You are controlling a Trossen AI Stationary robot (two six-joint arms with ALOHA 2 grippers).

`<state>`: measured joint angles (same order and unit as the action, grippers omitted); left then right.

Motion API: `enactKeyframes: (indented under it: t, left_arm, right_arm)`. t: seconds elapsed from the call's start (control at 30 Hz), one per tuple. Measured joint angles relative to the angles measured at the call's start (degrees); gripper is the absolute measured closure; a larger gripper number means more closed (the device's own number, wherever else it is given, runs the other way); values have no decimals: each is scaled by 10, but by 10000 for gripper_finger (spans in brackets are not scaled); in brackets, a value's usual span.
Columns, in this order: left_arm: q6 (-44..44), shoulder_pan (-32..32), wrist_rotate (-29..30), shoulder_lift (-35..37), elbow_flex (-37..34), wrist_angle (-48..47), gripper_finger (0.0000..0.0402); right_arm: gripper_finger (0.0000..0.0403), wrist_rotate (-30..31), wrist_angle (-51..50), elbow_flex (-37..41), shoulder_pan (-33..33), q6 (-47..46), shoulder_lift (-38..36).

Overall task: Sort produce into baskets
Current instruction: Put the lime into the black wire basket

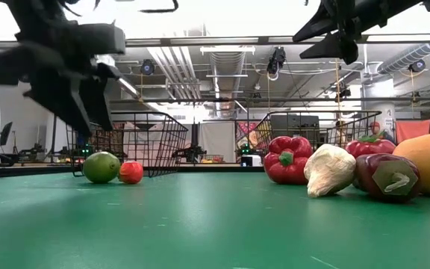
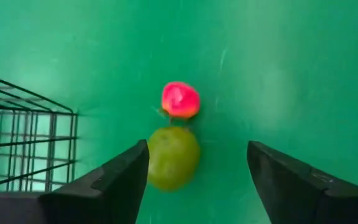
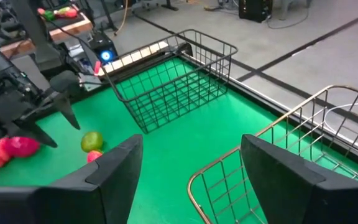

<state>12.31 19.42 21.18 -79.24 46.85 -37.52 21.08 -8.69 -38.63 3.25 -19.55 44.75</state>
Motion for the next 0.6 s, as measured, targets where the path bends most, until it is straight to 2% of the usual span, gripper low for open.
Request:
enactKeyframes:
  t: [0.13,0.3,0.6]
  left_arm:
    - [3,0,9,-21,-11,1,161]
    - [20,-1,50,-41,-20,6,164]
    - [22,-2,53,-71,-24,27,164]
  right_arm:
    - [132,0,-1,0,0,0,5]
    - [133,0,-1,0,0,0,7]
    - [144,0,1,0,0,1,16]
